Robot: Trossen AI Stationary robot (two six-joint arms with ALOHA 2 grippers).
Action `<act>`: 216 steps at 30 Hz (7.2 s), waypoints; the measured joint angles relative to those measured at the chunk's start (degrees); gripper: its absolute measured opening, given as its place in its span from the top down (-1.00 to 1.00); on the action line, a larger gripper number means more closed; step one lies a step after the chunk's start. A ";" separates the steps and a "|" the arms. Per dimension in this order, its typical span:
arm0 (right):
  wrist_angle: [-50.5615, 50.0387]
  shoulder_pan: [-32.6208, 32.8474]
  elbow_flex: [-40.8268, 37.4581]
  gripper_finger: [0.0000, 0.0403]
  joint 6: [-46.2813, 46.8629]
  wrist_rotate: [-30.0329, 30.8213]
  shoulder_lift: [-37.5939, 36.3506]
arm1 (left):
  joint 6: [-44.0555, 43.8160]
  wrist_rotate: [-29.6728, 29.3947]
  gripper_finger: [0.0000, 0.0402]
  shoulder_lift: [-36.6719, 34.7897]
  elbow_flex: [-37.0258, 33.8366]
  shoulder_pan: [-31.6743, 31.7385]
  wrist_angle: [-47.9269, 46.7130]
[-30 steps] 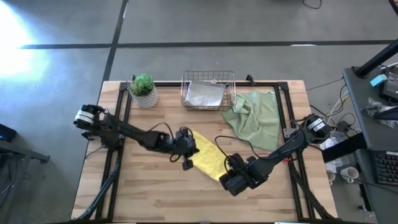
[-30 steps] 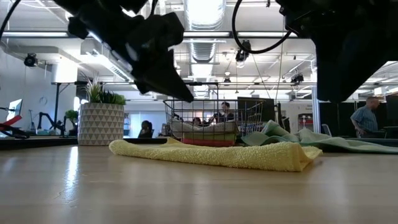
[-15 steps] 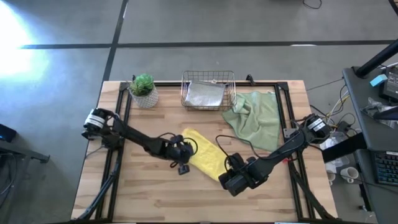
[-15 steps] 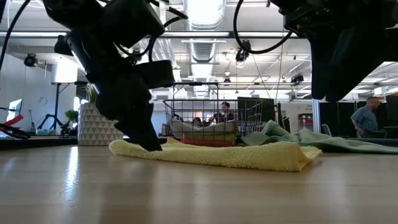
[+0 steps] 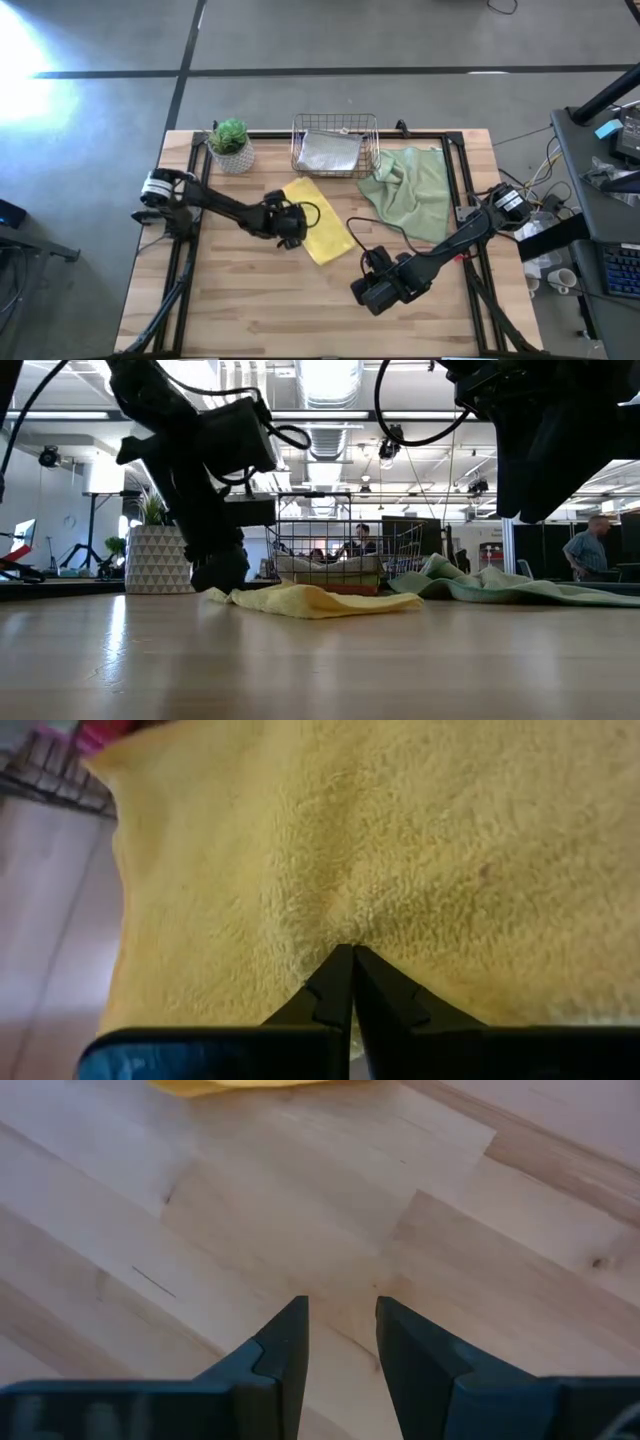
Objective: Fold microfiber towels
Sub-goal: Fold the yellow towel
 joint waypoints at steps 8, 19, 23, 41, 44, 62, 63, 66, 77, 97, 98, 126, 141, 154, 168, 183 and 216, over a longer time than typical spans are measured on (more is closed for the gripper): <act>-0.04 0.00 -0.04 0.46 -1.44 0.03 0.00 | -0.11 4.21 0.99 -6.77 0.87 -4.60 1.20; -0.18 -0.02 -0.28 0.46 -9.39 0.07 0.00 | -3.00 11.83 0.99 -5.05 1.01 -11.25 23.88; -0.35 -0.04 -0.28 0.46 -12.37 0.09 0.00 | -6.13 12.16 0.99 -3.55 1.25 -11.97 26.78; -0.29 -0.15 -0.57 0.46 -23.14 1.22 0.00 | -12.09 16.15 0.99 6.31 1.99 -13.06 26.58; -0.18 -0.15 -0.57 0.46 -23.84 1.46 0.00 | -10.41 20.34 0.99 5.92 2.03 -14.60 24.08; -0.12 -0.15 -0.63 0.46 -29.52 1.49 0.00 | -1.12 34.57 0.99 4.54 7.53 -25.15 12.74; -0.12 -0.15 -0.63 0.46 -29.52 1.49 0.00 | -1.08 34.18 0.99 4.49 8.36 -25.15 11.53; -0.10 -0.15 -0.63 0.46 -29.57 1.49 0.00 | 1.49 32.14 0.99 3.28 11.96 -25.16 3.69; 6.30 -0.15 -0.66 0.46 -39.01 1.50 0.00 | 2.90 29.75 0.99 1.66 23.75 -24.67 -24.25; 15.90 -0.44 -0.66 0.40 -47.65 0.91 0.00 | -7.58 23.29 0.45 -4.50 36.13 -25.12 -51.90; 16.70 -0.44 -0.66 0.38 -47.96 0.82 0.00 | -7.60 23.30 0.44 -5.05 36.00 -25.55 -51.87; 35.91 -0.10 4.38 0.16 -77.29 -4.60 11.84 | -8.84 10.35 0.43 -5.90 10.00 -37.70 -1.56; 31.54 -0.04 8.94 0.16 -80.61 -6.09 18.91 | -7.19 14.89 0.43 3.04 9.46 -37.82 10.02; 27.98 -1.71 8.22 0.18 -79.85 -5.39 18.91 | -7.72 10.08 0.43 7.84 10.08 -37.13 10.55; 25.77 -3.30 8.63 0.94 -77.77 -5.08 18.91 | -16.65 5.58 0.97 7.85 10.11 -34.97 9.28; 21.56 1.56 16.10 0.96 -60.45 -6.51 18.78 | -16.63 9.15 1.00 0.45 11.96 -35.03 9.55; -3.62 -11.73 25.38 0.96 -46.59 7.45 18.69 | -16.61 2.68 1.00 -4.47 16.96 -23.54 -18.76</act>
